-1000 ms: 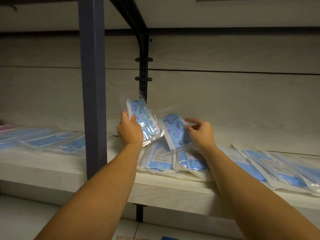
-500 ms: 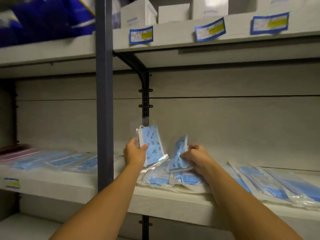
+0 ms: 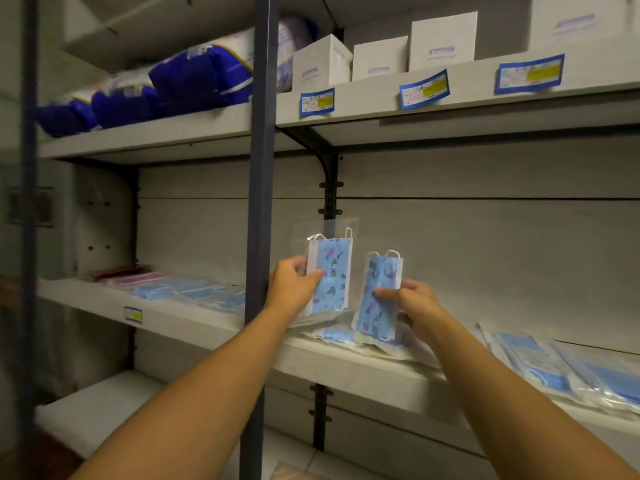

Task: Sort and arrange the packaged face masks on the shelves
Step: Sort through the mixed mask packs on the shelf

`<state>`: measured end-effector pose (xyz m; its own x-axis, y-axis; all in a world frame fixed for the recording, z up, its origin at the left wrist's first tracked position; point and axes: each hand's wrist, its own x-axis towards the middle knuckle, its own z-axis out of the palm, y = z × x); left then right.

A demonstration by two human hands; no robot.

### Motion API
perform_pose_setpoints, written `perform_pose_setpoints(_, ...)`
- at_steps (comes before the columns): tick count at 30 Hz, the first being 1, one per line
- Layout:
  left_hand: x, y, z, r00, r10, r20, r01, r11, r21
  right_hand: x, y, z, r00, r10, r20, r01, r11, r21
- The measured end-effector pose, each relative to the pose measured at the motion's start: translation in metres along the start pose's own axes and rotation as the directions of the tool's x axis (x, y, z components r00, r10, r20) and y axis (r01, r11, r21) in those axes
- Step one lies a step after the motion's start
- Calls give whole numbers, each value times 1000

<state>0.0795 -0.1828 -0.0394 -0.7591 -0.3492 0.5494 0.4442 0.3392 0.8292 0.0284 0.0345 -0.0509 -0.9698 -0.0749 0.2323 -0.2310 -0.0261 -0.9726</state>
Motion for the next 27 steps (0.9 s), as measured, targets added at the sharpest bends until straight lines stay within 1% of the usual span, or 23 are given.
perform_pose_setpoints(4, -7, 20, -18, 999, 18, -46, -17, 999, 34, -9, -13, 9, 993, -84, 77, 84, 996, 5)
perform_pose_setpoints(9, -12, 30, -57, 1000, 11, -1, -11, 999, 45, -23, -29, 25, 989, -94, 116, 93, 996, 13)
perform_pose_setpoints(14, -12, 33, -111, 995, -10, -102, 11, 1000, 4, -28, -40, 59, 987, -101, 125, 100, 995, 14)
perform_pose_setpoints(19, -13, 20, -172, 987, -65, -146, 71, 997, 34, -41, -46, 102, 970, -142, 199, 149, 989, -22)
perform_pose_setpoints(23, -9, 8, -218, 978, -77, -196, 88, 995, 47, -54, -49, 136, 961, -168, 219, 188, 979, -73)
perform_pose_setpoints(27, -3, -5, -261, 969, -131, -210, 154, 984, 95, -59, -54, 168, 959, -186, 215, 212, 972, -102)
